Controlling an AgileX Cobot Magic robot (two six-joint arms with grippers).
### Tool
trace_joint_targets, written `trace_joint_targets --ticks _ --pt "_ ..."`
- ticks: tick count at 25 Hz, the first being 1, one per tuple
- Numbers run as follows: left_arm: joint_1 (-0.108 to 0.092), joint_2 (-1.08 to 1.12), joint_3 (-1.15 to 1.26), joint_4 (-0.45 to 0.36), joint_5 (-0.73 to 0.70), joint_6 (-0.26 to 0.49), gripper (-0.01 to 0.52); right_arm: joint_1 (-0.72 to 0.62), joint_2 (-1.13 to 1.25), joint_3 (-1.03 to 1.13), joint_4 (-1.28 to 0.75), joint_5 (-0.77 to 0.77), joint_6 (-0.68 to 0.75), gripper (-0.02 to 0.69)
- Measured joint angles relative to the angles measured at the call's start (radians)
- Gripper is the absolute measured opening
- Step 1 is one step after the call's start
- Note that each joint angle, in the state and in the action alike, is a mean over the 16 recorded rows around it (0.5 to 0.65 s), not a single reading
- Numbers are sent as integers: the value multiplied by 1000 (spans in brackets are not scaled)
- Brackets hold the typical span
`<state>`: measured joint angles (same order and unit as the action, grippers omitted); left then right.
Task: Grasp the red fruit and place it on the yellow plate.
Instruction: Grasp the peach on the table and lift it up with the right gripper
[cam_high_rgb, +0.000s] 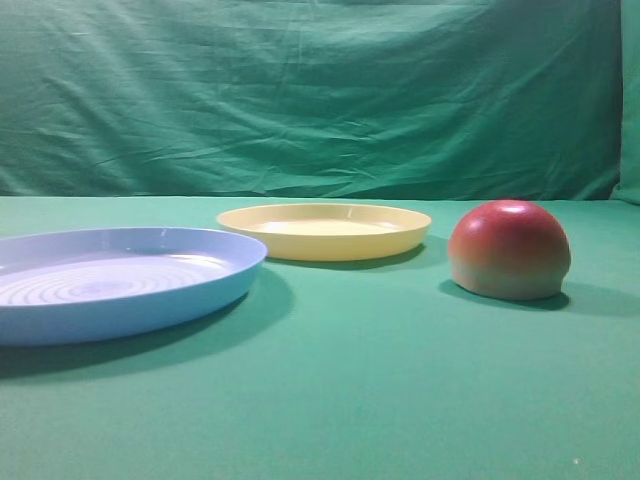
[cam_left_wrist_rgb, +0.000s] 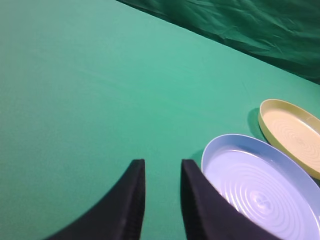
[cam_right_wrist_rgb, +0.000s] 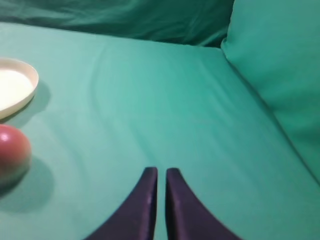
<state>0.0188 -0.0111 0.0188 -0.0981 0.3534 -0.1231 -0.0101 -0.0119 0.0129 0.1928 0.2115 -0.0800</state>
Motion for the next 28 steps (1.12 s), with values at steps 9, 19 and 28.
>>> trace_joint_targets --ticks 9,19,28 --pt "0 0 0 0 0 0 157 0 40 -109 99 15 -29 3" --pt "0 0 0 0 0 0 157 0 303 -303 300 238 -353 0" --pt "0 0 0 0 0 0 157 9 616 -445 531 401 -682 0"
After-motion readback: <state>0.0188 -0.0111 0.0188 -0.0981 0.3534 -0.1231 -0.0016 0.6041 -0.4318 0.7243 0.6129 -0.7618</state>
